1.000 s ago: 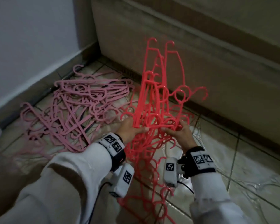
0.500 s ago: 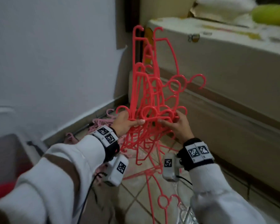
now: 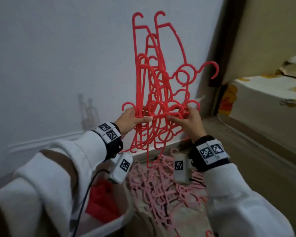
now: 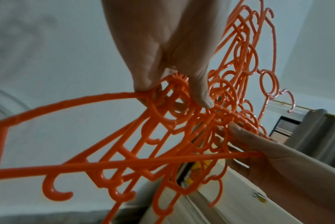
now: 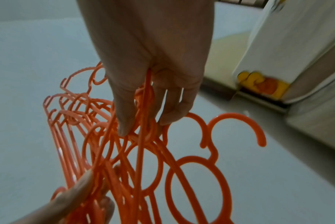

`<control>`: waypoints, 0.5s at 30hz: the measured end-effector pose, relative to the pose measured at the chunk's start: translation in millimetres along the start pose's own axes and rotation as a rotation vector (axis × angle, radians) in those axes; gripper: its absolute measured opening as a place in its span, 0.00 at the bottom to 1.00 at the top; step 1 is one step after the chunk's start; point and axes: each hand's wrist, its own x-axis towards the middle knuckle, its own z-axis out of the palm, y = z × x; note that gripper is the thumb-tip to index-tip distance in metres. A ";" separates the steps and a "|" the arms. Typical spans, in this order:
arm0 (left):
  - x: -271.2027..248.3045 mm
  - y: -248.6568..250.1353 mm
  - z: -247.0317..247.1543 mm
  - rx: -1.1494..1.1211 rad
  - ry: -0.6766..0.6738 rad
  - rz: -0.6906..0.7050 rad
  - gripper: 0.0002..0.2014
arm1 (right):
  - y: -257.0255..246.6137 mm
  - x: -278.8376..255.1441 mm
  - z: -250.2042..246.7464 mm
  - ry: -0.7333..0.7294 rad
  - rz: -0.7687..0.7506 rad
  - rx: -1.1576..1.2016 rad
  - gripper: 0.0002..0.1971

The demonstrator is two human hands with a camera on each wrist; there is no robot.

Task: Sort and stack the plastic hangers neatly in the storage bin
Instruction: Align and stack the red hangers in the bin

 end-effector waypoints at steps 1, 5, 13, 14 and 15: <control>-9.7 -3.8 -21.7 0.011 0.019 -0.023 0.03 | -4.7 2.1 22.8 -0.025 -0.018 -0.001 0.13; -56.8 -28.7 -98.3 0.123 0.066 -0.128 0.03 | -9.6 -7.2 113.2 -0.107 -0.068 0.000 0.14; -128.0 -114.0 -157.6 0.226 0.102 -0.348 0.04 | 36.3 -42.0 220.2 -0.249 -0.060 -0.134 0.16; -132.0 -128.6 -159.1 0.196 0.091 -0.381 0.04 | 45.1 -44.3 226.9 -0.272 -0.056 -0.154 0.16; -135.7 -141.0 -159.5 0.172 0.074 -0.406 0.08 | 53.2 -45.7 233.4 -0.296 -0.053 -0.175 0.17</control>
